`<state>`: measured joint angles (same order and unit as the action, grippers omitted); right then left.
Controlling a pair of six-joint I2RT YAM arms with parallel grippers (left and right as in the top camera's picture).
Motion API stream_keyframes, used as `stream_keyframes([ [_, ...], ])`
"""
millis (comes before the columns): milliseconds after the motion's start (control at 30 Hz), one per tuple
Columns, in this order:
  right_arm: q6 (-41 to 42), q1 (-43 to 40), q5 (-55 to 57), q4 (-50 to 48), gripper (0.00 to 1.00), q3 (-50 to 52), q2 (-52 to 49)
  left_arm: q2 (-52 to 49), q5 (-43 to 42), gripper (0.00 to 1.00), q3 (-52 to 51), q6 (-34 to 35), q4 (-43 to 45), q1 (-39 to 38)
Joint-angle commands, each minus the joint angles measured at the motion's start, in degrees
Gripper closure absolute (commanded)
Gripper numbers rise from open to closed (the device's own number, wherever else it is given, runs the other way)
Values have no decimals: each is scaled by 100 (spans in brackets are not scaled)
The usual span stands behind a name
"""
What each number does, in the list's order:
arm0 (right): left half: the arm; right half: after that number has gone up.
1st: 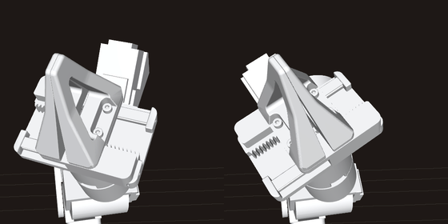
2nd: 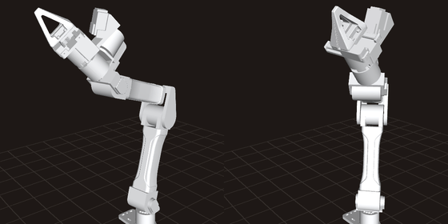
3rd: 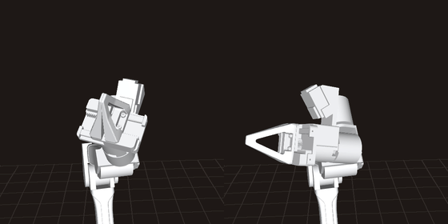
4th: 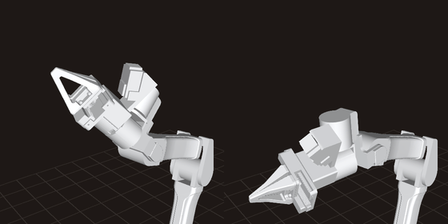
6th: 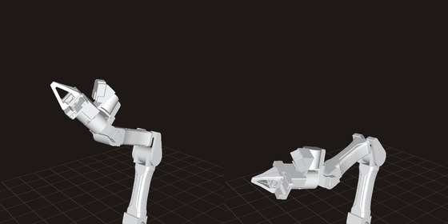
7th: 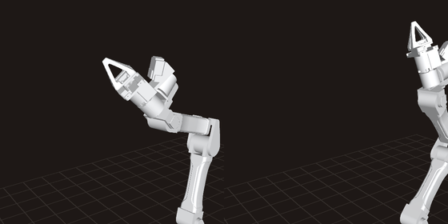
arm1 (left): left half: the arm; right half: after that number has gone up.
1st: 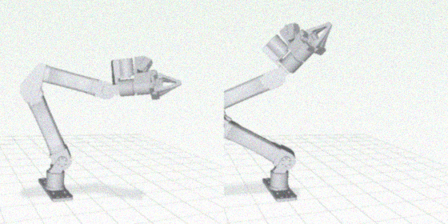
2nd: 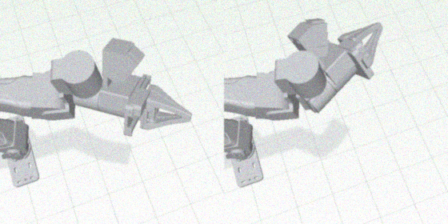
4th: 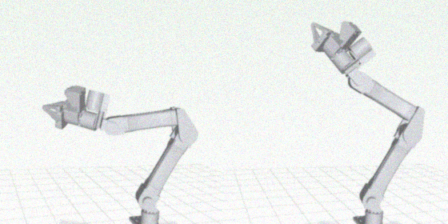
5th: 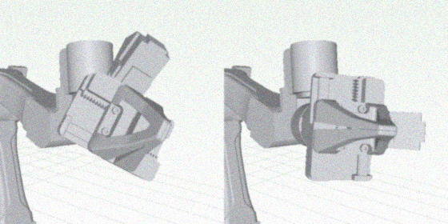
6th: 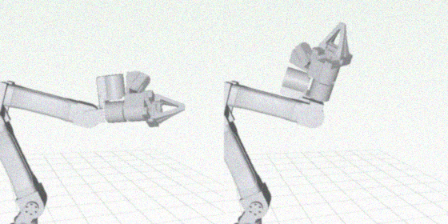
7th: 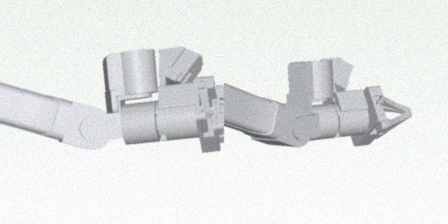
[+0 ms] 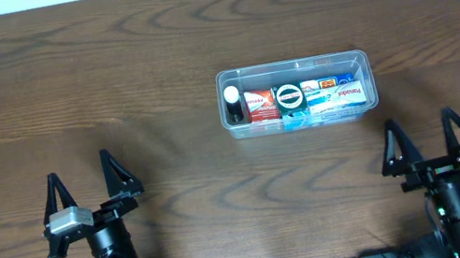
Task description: Pack container
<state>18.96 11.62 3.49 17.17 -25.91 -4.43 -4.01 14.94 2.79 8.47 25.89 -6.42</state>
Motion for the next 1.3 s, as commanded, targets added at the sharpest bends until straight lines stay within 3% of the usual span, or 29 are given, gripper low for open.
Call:
stream_keyframes([
  [0, 219, 74, -393, -494, 1, 323, 28, 4, -63, 2, -7, -133, 24, 31],
  [267, 199, 74, -629, -1784, 1, 1469, 28, 4, -107, 2, -7, -111, -28, 28],
  [500, 4, 72, -651, -2345, 1, 2232, 28, 4, -107, 2, -7, -111, -33, 31],
  [767, -181, 72, -645, -2321, 1, 2555, 28, 4, -103, 2, -7, -114, -142, 31],
  [1033, -295, 72, 114, -1528, 1, 2559, 28, 4, -103, 2, -66, -90, -330, 31],
  [1267, -380, 72, 101, -1327, 1, 2559, -22, 4, -101, 2, -70, -92, -354, 31],
])
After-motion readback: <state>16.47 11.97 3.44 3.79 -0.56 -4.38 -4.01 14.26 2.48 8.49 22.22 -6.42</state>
